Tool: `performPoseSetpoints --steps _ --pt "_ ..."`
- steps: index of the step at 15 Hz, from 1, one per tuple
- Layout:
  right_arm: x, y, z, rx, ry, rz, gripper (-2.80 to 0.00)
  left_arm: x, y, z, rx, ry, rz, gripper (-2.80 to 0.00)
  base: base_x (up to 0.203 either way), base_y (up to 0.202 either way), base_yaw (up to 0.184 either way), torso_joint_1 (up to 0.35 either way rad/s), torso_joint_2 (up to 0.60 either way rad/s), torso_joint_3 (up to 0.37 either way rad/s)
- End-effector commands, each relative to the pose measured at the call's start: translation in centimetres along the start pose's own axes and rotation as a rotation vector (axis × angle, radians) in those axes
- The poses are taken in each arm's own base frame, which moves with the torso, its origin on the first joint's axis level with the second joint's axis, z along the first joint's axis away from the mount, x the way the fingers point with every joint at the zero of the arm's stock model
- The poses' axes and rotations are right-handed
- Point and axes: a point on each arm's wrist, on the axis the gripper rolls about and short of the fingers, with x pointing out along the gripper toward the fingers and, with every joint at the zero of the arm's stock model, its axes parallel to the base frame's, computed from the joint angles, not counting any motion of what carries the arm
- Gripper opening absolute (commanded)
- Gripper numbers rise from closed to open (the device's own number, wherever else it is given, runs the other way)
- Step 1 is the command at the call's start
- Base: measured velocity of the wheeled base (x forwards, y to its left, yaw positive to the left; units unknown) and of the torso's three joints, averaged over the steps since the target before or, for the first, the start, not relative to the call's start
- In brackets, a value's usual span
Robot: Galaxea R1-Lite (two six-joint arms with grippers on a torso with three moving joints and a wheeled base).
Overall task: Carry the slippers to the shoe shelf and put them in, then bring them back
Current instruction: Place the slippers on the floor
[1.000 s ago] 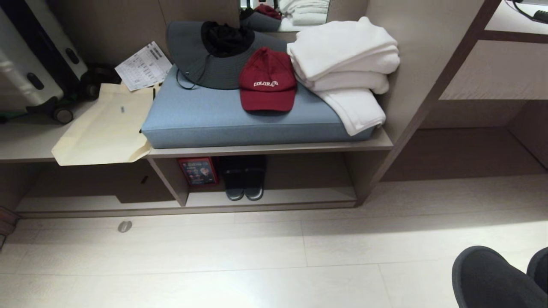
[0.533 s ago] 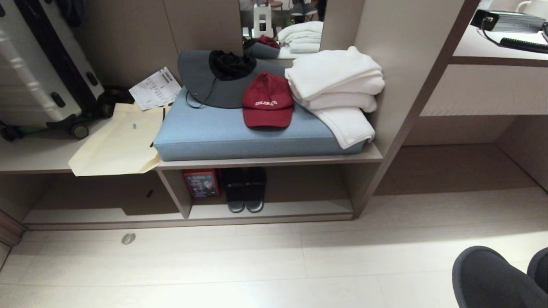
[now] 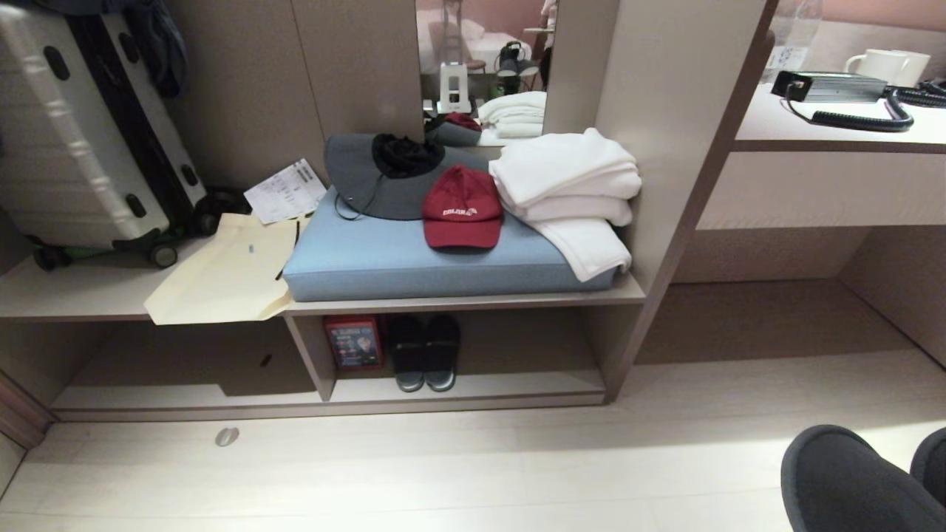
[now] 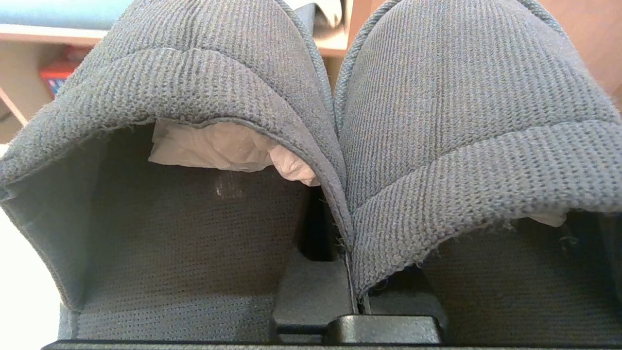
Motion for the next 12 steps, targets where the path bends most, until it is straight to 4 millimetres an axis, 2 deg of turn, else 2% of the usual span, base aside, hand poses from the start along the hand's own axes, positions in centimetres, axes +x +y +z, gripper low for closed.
performPoseSetpoints --steps 1,9,12 --pt "0.02 0.00 -0.03 0.000 0.002 0.001 -2.80 0.02 0.00 -0.04 -0.001 0.002 0.000 -2.80 0.000 0.000 0.000 0.002 0.01 0.203" --pt "0.02 0.00 -0.03 0.000 0.002 0.001 -2.80 0.01 0.00 0.00 -0.001 0.001 0.002 -2.80 0.000 0.000 0.000 0.001 0.00 0.203" --pt "0.02 0.00 -0.03 0.000 0.002 0.001 -2.80 0.01 0.00 -0.02 0.002 0.000 0.001 -2.80 0.000 0.000 0.000 0.003 0.01 0.102"
